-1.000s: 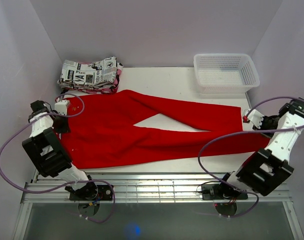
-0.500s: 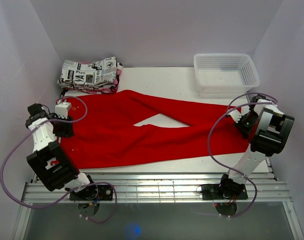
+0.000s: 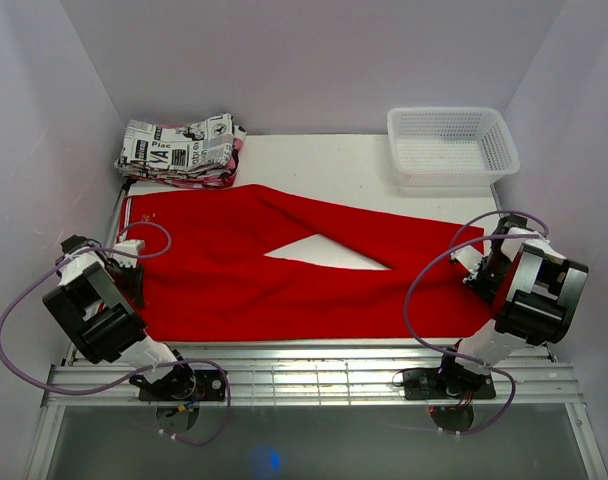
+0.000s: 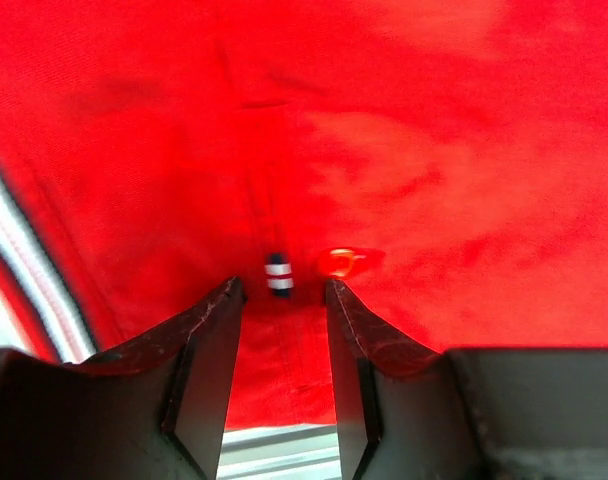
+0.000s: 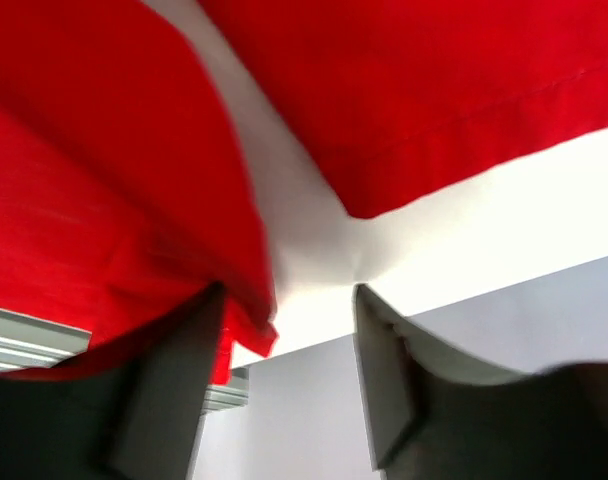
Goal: Fold and stack the trousers
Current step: Flatten the trousers out
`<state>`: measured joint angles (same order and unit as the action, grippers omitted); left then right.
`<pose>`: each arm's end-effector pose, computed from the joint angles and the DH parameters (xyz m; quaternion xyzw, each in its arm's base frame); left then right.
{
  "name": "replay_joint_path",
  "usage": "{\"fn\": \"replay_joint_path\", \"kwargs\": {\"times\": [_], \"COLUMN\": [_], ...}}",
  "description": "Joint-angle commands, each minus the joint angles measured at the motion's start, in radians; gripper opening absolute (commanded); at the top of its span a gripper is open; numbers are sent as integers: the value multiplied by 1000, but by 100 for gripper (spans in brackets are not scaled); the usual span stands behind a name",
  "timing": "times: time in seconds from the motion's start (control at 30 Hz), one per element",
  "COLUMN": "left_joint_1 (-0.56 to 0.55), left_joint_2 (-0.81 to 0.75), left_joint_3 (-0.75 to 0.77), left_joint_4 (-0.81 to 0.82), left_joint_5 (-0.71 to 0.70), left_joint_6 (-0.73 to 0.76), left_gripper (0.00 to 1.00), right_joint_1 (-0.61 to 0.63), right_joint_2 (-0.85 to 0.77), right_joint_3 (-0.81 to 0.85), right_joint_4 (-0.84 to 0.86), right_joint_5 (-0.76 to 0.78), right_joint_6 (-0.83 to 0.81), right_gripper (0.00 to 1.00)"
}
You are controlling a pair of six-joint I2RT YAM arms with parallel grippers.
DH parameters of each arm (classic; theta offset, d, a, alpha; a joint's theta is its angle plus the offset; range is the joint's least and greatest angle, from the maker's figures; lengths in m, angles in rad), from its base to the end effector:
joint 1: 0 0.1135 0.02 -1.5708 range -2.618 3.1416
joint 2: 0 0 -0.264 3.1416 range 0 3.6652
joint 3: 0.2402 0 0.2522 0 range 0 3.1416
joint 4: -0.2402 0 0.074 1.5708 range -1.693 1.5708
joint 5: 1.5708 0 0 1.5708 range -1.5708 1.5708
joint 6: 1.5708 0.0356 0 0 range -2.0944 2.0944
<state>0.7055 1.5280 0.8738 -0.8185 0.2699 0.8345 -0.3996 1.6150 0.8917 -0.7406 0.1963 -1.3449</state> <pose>0.1966 0.1550 0.1680 0.0704 0.9872 -0.0627 0.1284 0.2429 -0.1101 0.1518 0.4477 -0.8872 0.1036 0.0407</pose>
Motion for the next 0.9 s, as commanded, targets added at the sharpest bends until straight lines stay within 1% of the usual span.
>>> {"fn": "replay_joint_path", "kwargs": {"times": [0.0, 0.03, 0.07, 0.13, 0.17, 0.23, 0.27, 0.3, 0.33, 0.4, 0.47, 0.5, 0.53, 0.57, 0.67, 0.7, 0.73, 0.77, 0.8, 0.87], "left_joint_1": [37, 38, 40, 40, 40, 40, 40, 38, 37, 23, 15, 6, 3, 0, 0, -1, -1, -6, -24, -50], "left_joint_2": [35, 37, 35, 27, 23, 6, -3, -18, -52, -80, -113, -123, -130, -140, -161, -182, -193, -201, -203, -184], "left_joint_3": [91, 144, 171, 238, 255, 310, 327, 339, 364, 386, 408, 410, 409, 409, 383, 340, 312, 280, 224, 174], "left_joint_4": [27, 0, -13, -44, -50, -76, -93, -116, -128, -187, -229, -240, -249, -263, -288, -269, -248, -228, -199, -176], "left_joint_5": [-126, -120, -112, -98, -87, -63, -10, 14, 47, 144, 207, 244, 261, 285, 380, 399, 423, 430, 428, 396], "left_joint_6": [49, 51, 51, 52, 54, 57, 66, 71, 71, 92, 107, 95, 92, 94, 91, 92, 75, 66, 61, 29], "left_gripper": [49, 49, 50, 52, 53, 56, 57, 59, 60, 62, 63, 64, 64, 64, 65, 65, 66, 69, 70, 70], "right_joint_1": [-18, -19, -28, -48, -53, -64, -64, -64, -64, -61, -44, -38, -36, -36, -35, -36, -38, -36, -36, -35], "right_joint_2": [-39, -55, -70, -112, -124, -153, -168, -176, -184, -185, -167, -129, -106, -57, 15, 22, 23, 14, 10, 13], "right_joint_3": [18, 38, 93, 165, 240, 318, 354, 419, 444, 508, 544, 582, 601, 615, 632, 618, 569, 538, 508, 437], "right_joint_4": [-72, -92, -136, -187, -245, -298, -322, -345, -342, -349, -339, -333, -327, -324, -281, -252, -218, -132, -87, 5], "right_joint_5": [-55, -72, -118, -200, -242, -326, -349, -377, -430, -474, -509, -529, -543, -554, -597, -603, -609, -607, -610, -624], "right_joint_6": [-10, -8, -10, -5, 0, 10, 27, 45, 67, 140, 206, 278, 317, 351, 453, 476, 506, 521, 530, 540], "right_gripper": [64, 69, 74, 78, 78, 81, 81, 81, 81, 80, 79, 78, 77, 77, 76, 76, 77, 77, 79, 80]}}
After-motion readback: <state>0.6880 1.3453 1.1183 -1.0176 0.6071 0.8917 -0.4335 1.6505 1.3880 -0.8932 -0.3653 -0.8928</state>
